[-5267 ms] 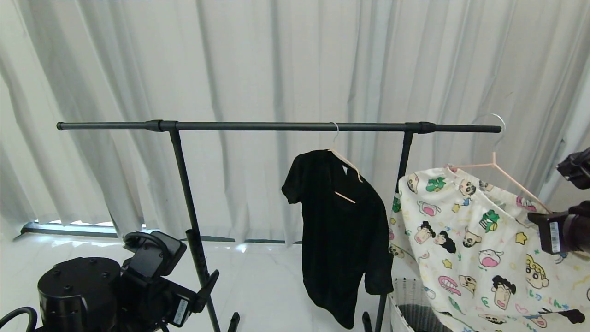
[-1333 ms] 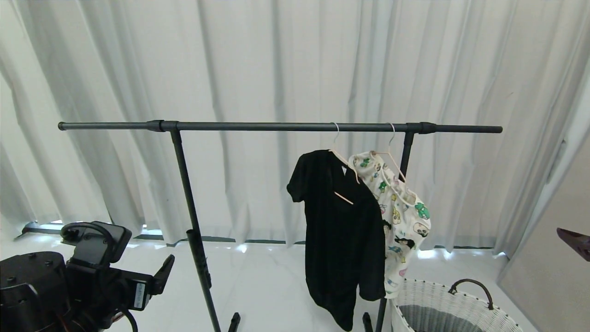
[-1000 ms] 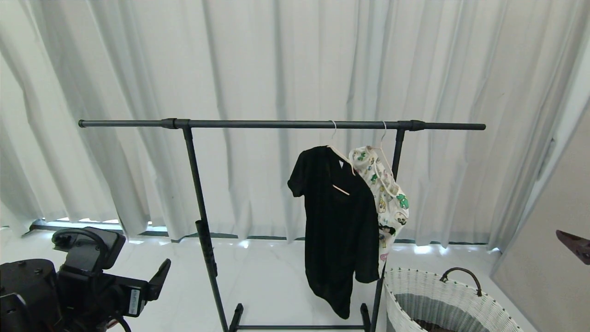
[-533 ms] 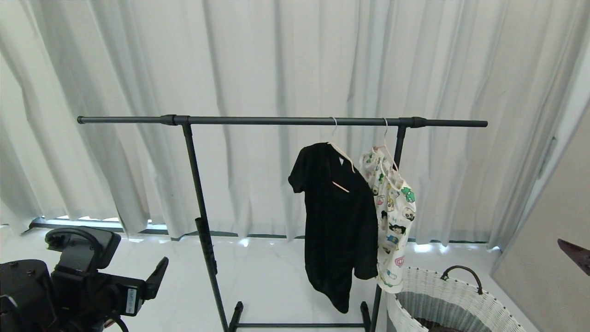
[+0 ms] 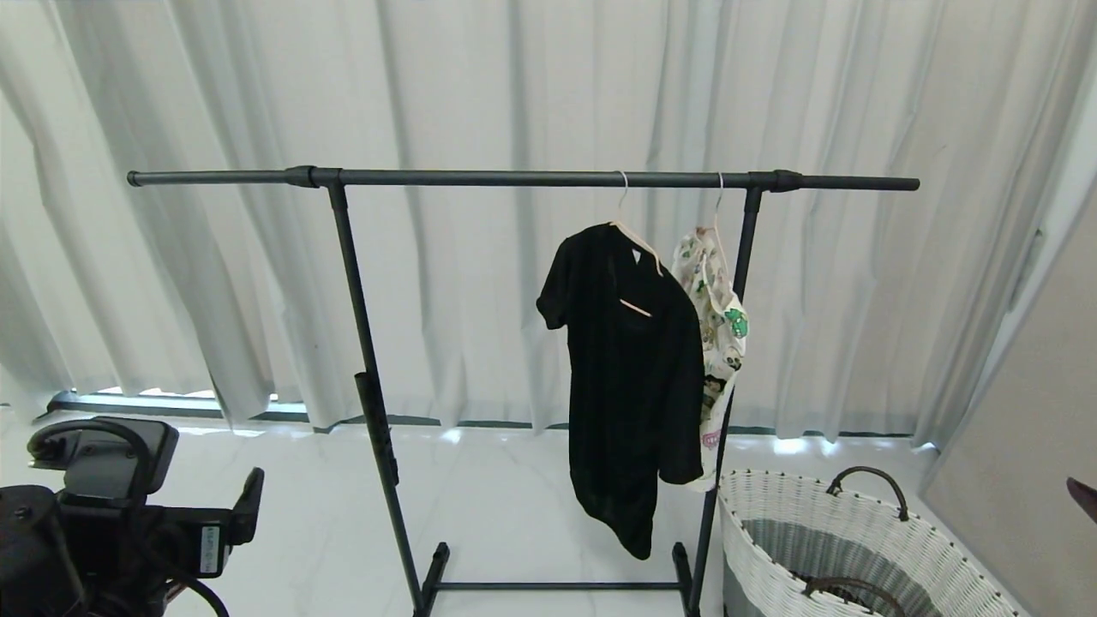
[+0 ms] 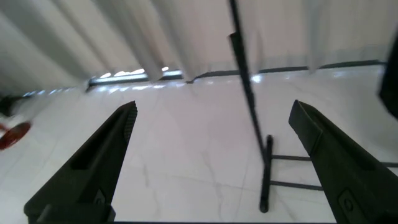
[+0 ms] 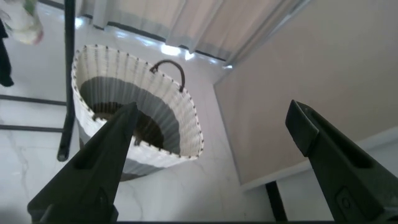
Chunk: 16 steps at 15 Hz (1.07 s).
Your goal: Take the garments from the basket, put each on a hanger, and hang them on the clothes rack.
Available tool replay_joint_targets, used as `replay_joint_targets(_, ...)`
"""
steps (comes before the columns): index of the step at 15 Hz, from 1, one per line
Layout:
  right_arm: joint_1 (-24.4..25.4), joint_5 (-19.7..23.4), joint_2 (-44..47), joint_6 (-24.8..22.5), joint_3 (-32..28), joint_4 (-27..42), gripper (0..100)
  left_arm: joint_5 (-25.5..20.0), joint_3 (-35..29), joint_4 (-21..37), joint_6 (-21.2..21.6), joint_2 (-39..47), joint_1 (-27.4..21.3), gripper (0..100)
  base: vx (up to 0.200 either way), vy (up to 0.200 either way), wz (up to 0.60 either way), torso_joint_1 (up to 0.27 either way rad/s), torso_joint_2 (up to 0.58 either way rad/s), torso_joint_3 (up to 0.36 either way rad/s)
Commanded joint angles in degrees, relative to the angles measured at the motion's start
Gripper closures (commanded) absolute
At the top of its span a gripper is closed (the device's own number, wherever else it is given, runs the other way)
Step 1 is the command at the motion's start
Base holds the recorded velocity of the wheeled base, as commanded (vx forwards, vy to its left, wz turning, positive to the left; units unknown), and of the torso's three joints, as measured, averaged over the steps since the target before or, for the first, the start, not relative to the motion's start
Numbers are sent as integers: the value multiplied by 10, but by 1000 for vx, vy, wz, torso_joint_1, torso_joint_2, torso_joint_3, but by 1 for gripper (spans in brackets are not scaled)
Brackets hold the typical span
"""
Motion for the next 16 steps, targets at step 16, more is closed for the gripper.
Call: replay_joint_targets(16, -46, -24, -508, 6, 262, 7, 0, 202, -1, 291, 29, -526, 137, 0, 0, 0, 0, -144, 371, 225)
